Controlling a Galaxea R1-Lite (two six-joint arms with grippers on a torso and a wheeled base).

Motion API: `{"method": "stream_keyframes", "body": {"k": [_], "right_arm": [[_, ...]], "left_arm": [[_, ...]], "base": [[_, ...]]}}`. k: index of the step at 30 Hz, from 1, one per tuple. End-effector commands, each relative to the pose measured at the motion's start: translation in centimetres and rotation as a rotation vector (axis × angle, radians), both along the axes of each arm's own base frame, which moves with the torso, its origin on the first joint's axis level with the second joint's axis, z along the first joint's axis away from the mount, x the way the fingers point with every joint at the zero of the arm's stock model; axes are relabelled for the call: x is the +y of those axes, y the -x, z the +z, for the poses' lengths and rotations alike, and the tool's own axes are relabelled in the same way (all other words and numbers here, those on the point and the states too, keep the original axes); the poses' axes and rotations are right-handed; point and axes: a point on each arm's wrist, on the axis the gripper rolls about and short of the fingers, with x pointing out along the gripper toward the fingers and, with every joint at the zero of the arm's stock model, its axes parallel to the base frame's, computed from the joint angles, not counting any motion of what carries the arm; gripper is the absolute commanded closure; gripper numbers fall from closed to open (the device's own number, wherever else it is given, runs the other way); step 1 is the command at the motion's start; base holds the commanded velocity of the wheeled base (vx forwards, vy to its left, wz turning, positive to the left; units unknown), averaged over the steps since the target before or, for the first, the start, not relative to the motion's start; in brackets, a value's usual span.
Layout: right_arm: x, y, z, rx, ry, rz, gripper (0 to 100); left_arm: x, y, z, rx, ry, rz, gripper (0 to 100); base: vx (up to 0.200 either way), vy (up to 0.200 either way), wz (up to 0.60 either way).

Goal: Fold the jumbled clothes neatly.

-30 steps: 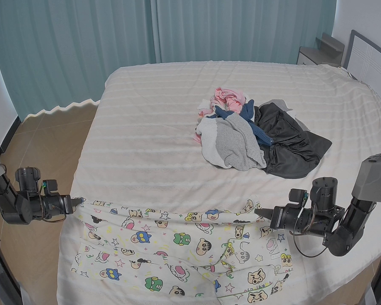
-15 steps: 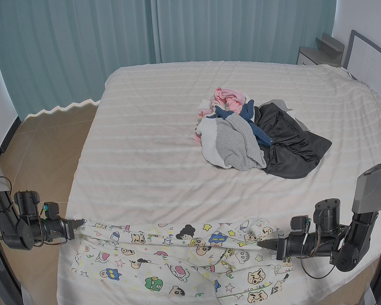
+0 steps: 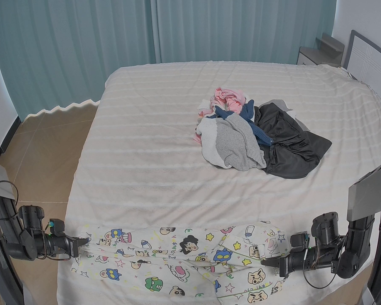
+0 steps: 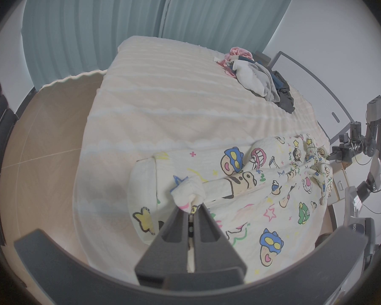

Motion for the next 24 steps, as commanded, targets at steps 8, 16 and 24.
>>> {"method": "stream_keyframes", "body": {"k": [8,16,24], "right_arm": [[-0.2,0.3,-1.3,0.021,0.013,-0.006,100],[-0.6,0.7,-2.3,0.037,0.023,-0.015,100],[-0.6,0.7,-1.9,0.02,0.018,-0.012,0]], "left_arm": [[-0.3,1.0,-1.1,0.065,0.015,-0.008,100],[-0.5,1.5,-1.5,0.085,0.008,-0.023,100],[-0.4,1.6,-1.4,0.075,0.032,-0.027,0]], "base": [[0.0,0.0,0.0],[0.0,0.0,0.0],[0.0,0.0,0.0]]}}
